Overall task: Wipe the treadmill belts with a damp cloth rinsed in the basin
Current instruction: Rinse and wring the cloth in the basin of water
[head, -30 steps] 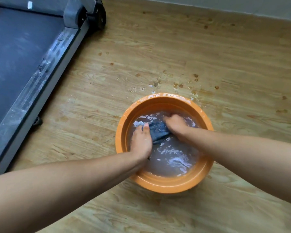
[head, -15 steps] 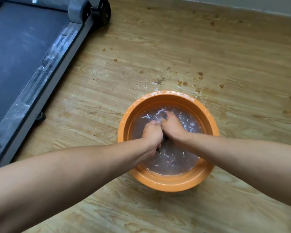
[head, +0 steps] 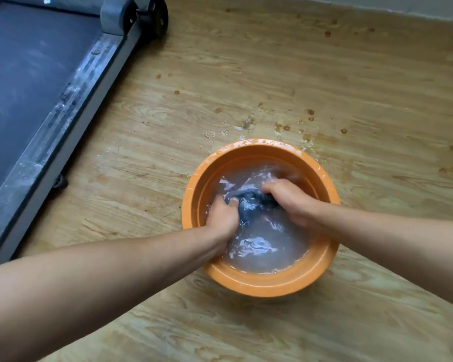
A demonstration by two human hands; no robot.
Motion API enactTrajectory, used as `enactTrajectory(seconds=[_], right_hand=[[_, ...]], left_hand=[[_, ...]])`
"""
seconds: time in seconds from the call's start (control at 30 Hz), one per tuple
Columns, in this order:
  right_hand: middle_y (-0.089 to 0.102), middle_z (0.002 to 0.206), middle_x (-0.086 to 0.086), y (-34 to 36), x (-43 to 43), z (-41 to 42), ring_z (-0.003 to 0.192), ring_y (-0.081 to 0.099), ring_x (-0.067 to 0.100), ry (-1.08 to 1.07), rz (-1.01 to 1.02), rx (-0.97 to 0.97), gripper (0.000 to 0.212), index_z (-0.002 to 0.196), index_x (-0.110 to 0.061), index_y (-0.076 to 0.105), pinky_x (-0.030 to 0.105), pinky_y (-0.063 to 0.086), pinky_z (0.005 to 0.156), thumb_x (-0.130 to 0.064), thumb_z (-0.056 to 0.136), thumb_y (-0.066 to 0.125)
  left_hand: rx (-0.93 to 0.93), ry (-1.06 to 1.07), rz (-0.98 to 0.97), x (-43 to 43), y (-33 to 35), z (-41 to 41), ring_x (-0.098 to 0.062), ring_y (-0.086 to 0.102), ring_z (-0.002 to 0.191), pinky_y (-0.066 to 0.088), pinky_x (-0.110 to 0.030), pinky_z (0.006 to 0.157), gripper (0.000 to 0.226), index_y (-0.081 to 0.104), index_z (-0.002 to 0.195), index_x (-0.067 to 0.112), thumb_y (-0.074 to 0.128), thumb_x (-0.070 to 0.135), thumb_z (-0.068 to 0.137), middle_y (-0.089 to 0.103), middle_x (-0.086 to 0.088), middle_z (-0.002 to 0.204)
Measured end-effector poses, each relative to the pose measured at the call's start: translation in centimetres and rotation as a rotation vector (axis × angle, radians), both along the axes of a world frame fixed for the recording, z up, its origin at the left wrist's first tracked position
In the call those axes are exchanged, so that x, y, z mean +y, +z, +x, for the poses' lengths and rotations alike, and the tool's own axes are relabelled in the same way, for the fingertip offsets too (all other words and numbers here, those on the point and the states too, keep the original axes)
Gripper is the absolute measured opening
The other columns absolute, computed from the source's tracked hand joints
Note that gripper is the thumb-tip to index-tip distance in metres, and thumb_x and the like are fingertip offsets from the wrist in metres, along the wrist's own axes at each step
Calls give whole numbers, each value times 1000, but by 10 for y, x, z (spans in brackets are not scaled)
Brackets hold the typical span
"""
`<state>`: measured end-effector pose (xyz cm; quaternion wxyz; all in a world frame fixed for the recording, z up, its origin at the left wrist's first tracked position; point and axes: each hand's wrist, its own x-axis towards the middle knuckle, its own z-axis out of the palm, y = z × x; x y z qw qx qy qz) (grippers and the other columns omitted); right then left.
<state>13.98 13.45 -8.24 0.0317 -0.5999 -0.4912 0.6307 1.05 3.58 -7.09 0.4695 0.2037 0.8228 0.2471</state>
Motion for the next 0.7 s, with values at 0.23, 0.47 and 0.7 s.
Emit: enactTrajectory(seconds=[0.23,0.47,0.7], right_hand=[[75,105,4,-17,-21,-36,92,71,23,-16,187,71,14,116,-17,64,32,53,72,-23,103,62],[72,80,9,-22,3,-34,76,66,25,80,140,-103,23,82,-14,67,31,48,65,-30,97,69],[76,86,7,2,8,-13,76,66,16,91,352,26,39,89,-9,71,32,50,71,-47,90,79]], left_hand=[[-33,-32,114,21,-6,4,-26,65,113,49,-35,102,34,62,135,21,40,32,111,70,-6,129],[241,-274,162,8,11,6,-38,61,107,39,-38,82,30,56,98,11,37,30,112,67,-17,109],[260,-284,249,-14,29,-12,-27,61,110,47,-41,93,19,47,114,23,58,16,100,65,-1,114]])
